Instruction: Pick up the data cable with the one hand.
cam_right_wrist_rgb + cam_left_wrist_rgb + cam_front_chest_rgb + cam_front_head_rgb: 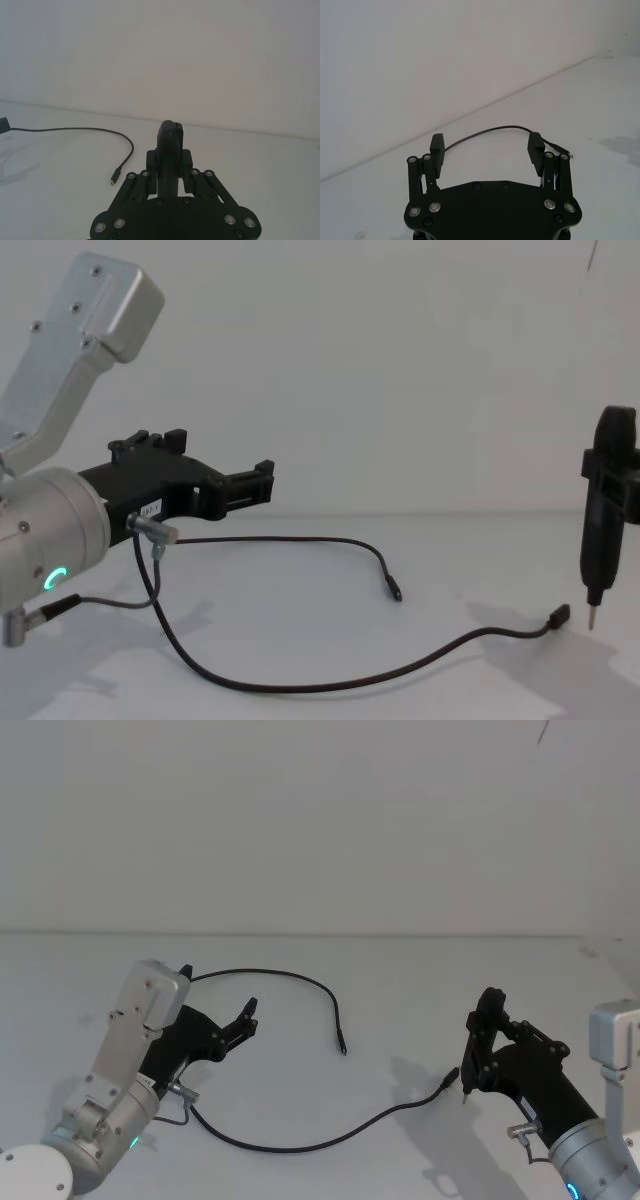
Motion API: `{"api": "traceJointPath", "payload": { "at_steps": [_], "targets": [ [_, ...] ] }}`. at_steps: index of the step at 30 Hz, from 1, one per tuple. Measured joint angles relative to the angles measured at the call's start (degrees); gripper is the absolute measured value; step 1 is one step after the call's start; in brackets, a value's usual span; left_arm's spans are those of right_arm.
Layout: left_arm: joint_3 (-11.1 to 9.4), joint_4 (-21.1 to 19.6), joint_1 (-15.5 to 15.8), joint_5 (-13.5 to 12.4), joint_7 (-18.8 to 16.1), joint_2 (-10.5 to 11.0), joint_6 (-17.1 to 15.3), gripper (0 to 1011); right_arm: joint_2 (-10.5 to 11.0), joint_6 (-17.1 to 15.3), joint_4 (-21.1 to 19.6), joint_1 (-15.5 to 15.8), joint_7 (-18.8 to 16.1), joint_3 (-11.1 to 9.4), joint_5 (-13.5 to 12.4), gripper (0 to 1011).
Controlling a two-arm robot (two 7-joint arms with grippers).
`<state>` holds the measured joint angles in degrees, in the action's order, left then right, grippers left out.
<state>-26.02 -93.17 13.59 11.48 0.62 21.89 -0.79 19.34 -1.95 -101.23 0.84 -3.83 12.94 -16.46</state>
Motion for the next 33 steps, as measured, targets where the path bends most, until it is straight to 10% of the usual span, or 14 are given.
{"api": "traceJointPath", "payload": {
  "at_steps": [33],
  "targets": [
    [0.0,0.0,0.0,0.0,0.3,0.0,-0.1,1001,0.0,0.0,0.0,0.0,0.0,0.0,0.0,279]
  ]
}}
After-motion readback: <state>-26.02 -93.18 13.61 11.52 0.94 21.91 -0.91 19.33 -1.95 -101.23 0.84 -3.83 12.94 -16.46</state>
